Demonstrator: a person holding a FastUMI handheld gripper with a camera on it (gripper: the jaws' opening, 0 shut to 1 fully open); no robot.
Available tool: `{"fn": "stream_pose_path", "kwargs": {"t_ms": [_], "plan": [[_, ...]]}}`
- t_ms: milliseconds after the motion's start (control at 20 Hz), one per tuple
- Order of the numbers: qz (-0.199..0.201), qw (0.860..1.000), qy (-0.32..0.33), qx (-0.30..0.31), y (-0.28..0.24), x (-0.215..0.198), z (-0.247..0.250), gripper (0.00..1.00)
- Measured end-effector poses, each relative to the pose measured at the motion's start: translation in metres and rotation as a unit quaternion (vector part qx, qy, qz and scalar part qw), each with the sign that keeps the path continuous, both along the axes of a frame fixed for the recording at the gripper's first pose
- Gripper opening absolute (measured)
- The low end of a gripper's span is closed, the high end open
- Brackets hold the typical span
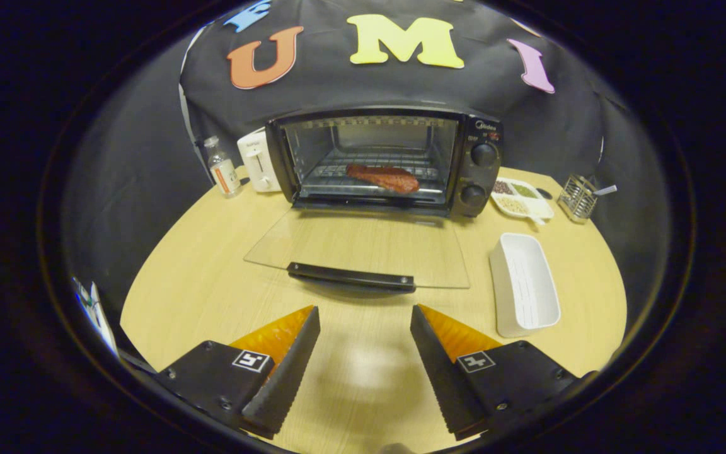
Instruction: Open the toaster oven, put the food inside, and close the toaster oven door.
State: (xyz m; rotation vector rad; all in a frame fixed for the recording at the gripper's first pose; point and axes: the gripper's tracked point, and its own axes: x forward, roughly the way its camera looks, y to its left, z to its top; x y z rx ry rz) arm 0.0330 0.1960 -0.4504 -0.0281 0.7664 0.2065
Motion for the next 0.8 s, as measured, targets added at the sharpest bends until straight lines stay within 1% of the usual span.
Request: {"fn": "stream_pose_path", "kwargs": {"t_ms": [350, 550, 800], "plan": [[-0.003, 1.0, 0.025, -0.009, 0.013, 0.009, -0.03, 0.93], [-0.007, 1.0, 0.021, -0.014, 0.019, 0.019, -0.033, 0.93], [-0.022, 0.999, 0.025, -0.014, 0.02, 0.033, -0.037, 0.93]]}}
